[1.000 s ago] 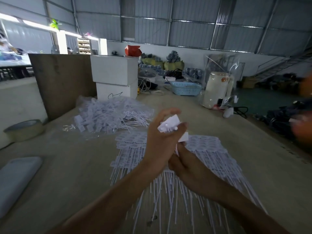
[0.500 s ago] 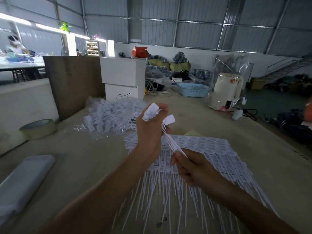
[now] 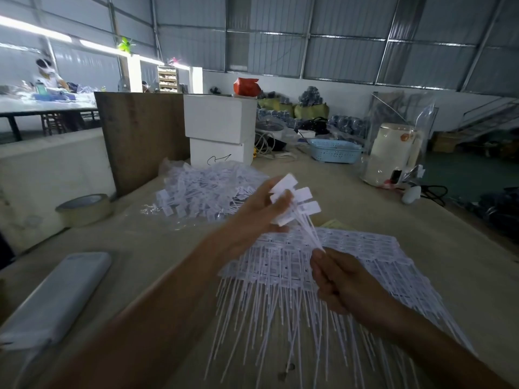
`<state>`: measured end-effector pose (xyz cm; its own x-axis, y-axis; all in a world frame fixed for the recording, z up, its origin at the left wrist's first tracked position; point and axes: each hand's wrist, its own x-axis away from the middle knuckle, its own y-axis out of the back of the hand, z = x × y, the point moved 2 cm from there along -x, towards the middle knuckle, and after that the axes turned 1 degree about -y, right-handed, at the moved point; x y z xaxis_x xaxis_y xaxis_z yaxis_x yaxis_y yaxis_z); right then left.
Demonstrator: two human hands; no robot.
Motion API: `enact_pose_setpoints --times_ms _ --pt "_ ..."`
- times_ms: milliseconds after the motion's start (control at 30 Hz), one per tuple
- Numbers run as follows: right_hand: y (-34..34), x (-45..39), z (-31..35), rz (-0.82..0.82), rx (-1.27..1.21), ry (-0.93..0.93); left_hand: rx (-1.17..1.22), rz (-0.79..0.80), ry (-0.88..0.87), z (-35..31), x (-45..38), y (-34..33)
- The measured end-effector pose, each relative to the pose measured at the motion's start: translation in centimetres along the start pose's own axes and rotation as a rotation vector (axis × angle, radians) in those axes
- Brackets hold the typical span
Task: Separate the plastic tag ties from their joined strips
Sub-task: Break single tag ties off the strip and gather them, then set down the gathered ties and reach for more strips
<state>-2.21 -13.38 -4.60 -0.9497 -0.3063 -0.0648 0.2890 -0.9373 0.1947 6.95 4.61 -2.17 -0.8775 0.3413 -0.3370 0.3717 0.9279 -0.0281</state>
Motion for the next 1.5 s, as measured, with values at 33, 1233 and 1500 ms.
enact_pose_setpoints --times_ms 33,1233,1500 --pt "0.6 -0.3 0.1 -0.013 0.042 0.003 -0.111 -0.072 -0.006 0.4 -0.1 1.4" --pt "-1.9 -27.5 -1.1 -0.242 0.971 -0.257 -0.919 -0.865 -0.441 4.2 0.0 13.3" --pt "-3.1 -28.1 0.6 -0.390 0.208 -0.325 -0.931 -0.831 -0.409 4.7 0.5 12.8"
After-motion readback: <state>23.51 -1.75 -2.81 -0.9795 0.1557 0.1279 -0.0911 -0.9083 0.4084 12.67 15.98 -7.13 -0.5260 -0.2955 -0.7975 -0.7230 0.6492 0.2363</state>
